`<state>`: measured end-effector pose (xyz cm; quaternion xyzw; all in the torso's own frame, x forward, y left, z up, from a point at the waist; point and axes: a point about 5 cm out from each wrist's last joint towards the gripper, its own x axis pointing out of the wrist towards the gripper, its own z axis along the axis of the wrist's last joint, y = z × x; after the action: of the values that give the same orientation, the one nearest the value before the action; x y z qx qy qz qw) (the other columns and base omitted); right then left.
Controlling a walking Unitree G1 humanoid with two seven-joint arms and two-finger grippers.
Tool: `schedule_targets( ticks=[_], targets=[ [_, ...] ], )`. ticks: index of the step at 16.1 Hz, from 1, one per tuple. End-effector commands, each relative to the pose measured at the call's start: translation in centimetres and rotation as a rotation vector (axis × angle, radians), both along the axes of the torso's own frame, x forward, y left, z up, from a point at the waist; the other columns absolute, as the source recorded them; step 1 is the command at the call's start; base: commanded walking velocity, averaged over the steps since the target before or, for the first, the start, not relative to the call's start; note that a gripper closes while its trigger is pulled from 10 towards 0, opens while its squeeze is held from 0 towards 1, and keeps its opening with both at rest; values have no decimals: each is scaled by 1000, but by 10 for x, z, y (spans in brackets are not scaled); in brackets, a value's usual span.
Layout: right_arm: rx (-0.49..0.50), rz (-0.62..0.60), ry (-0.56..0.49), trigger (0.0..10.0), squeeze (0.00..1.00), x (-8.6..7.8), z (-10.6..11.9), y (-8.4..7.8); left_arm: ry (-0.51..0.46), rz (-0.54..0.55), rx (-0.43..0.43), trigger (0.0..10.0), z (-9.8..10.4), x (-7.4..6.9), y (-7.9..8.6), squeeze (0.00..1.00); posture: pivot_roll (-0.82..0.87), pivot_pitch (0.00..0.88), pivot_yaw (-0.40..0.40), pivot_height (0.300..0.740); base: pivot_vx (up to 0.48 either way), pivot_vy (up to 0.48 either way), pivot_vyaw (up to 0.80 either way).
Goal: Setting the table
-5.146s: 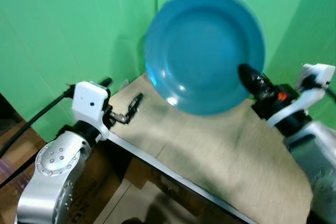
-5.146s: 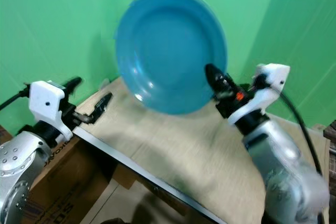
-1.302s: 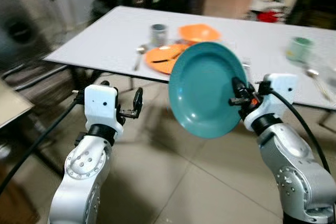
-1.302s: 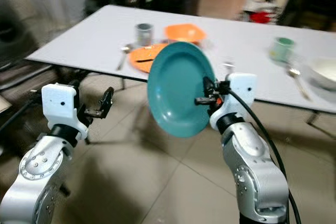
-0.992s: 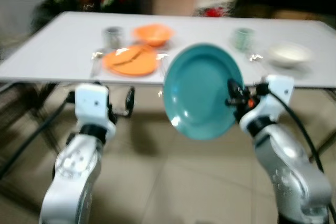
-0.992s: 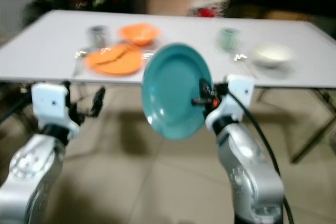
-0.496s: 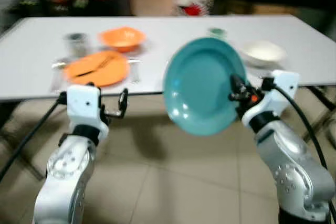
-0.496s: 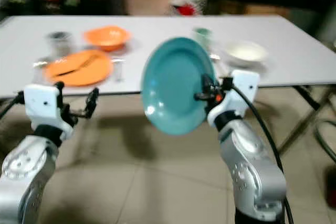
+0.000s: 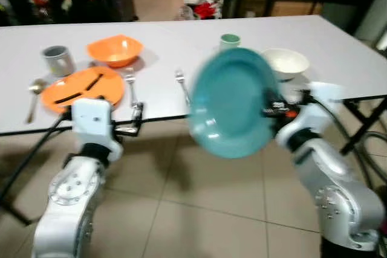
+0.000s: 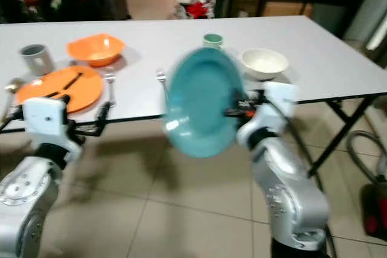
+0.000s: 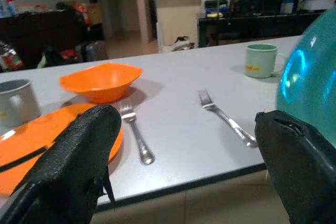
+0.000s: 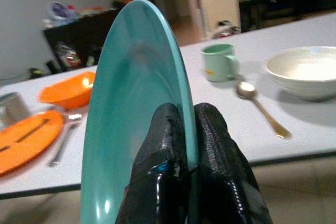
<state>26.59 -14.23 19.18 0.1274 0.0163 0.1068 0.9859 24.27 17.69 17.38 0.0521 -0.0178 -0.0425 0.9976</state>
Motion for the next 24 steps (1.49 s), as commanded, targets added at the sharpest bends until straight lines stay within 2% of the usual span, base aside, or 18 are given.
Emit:
schedule_targets(
  ticks=[1,19,21,24],
  targets=[
    [-2,-30,-16,10000,0,1,5,-9,-4,-31,-5,10000,1,2,-8,0,-93,0,0,740,300,0,0],
    [24,8,-1,10000,0,2,1,-1,-8,-97,18,10000,5,1,-15,0,-85,0,7,740,302,0,0],
    [62,23,12,10000,0,3,1,1,-8,-99,18,10000,5,0,-15,0,-86,0,4,740,302,0,-728],
    [43,19,3,10000,0,5,1,-1,-5,-100,15,10000,3,-1,-15,0,-90,0,-1,740,305,0,-267]
  ],
)
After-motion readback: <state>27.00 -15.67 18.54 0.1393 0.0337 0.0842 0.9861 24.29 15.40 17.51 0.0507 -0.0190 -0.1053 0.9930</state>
